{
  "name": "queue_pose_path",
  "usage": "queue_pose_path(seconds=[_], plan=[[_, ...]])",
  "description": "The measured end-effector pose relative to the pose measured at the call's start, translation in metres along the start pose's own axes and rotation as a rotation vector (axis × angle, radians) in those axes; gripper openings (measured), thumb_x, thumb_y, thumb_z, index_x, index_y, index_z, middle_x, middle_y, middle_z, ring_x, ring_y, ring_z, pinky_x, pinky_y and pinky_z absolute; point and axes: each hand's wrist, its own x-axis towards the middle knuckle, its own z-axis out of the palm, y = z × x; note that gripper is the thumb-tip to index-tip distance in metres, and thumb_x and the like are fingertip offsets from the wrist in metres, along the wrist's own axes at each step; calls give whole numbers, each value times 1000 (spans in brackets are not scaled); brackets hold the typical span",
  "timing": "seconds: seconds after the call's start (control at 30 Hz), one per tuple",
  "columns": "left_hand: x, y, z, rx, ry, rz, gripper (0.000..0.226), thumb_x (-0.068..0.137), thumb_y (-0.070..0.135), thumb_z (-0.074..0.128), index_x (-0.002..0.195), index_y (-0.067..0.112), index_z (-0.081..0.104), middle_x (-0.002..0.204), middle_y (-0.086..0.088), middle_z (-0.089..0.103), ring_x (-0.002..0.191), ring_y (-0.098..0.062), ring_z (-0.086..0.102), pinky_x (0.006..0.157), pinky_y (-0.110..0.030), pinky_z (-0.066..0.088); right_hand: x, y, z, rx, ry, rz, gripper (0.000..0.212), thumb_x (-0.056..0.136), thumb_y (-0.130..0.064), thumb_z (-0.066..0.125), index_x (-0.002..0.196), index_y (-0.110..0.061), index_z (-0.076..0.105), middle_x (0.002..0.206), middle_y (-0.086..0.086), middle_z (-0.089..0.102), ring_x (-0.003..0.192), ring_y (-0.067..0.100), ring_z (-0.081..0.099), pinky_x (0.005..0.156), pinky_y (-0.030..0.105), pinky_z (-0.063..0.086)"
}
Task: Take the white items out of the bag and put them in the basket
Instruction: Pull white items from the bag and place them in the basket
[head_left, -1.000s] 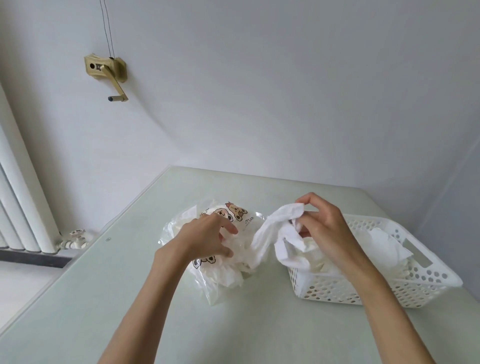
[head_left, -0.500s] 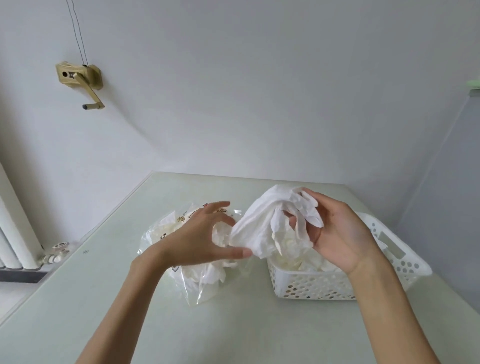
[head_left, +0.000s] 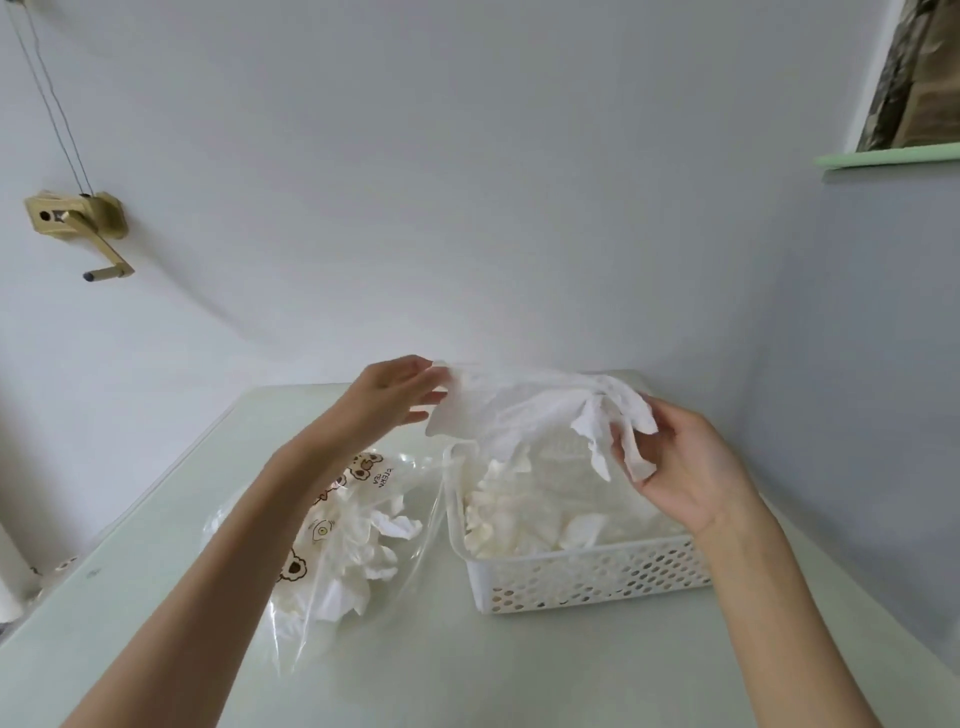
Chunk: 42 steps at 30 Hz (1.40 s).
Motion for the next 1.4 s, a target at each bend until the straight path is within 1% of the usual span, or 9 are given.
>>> queue_pose_path(seconds=[0.2,0.33,0.4,0.63,0.77,0.93,1.13,1.27,1.4], plan=[[13,39,32,121,-36,157,20,101,27,45,94,15,59,80,5,65,74,-14,58,68,-24,42,0,-12,-17,-902,421,-393,15,97,-35,51,100,-20,54,107,-11,63,97,6,55,88,28,45],[5,58,58,236,-288,356,18,100,25,47,99,10,57,79,-3,61,65,-7,54,62,-16,41,-20,-17,6,-1118,27,-424,70,67,-62,65,128,-35,45,122,-25,54,116,-12,46,88,11,37],[2,64,69,234,-298,416,17,97,26,53,97,11,60,76,2,63,64,-4,55,63,-14,42,-19,-10,7,-1244,-100,-340,65,68,-55,75,124,-30,55,115,-17,65,110,-6,56,95,20,45],[11,44,59,235,-113,232,37,66,49,72,79,15,66,63,0,60,55,-10,49,50,-19,43,-26,-16,7,-1071,-180,-286,18,78,-24,76,91,-13,73,84,2,75,73,12,68,61,20,47],[11,35,49,57,-236,61,32,67,34,76,88,10,72,87,-21,71,77,-18,64,76,-24,57,-27,-23,0,-1149,-185,-179,32,71,-30,80,91,-6,71,79,3,73,70,13,65,63,21,47],[10,44,49,117,-233,132,17,81,20,73,97,14,72,82,-8,75,72,-9,67,73,-21,57,-28,-28,-11,-1321,-274,-8,51,59,-46,78,101,-18,74,99,-2,75,96,13,69,93,30,50],[7,53,62,72,-233,228,40,69,34,76,106,23,66,86,0,75,75,-8,68,66,-19,53,-26,-21,4,-1070,-120,-274,40,73,-46,73,100,-18,72,102,15,69,97,30,65,83,29,47],[6,24,65,26,-384,203,71,71,54,75,128,19,53,118,-1,68,109,-13,65,89,-28,54,-28,-21,8,-892,-83,-306,25,77,-32,74,91,-11,75,94,17,72,87,28,69,80,33,52],[-5,8,73,24,-413,138,21,83,43,66,90,24,72,65,2,56,63,-7,55,71,-17,46,-29,-27,6,-629,-88,-265,27,71,-27,72,91,-10,73,92,12,72,83,24,68,73,32,54]])
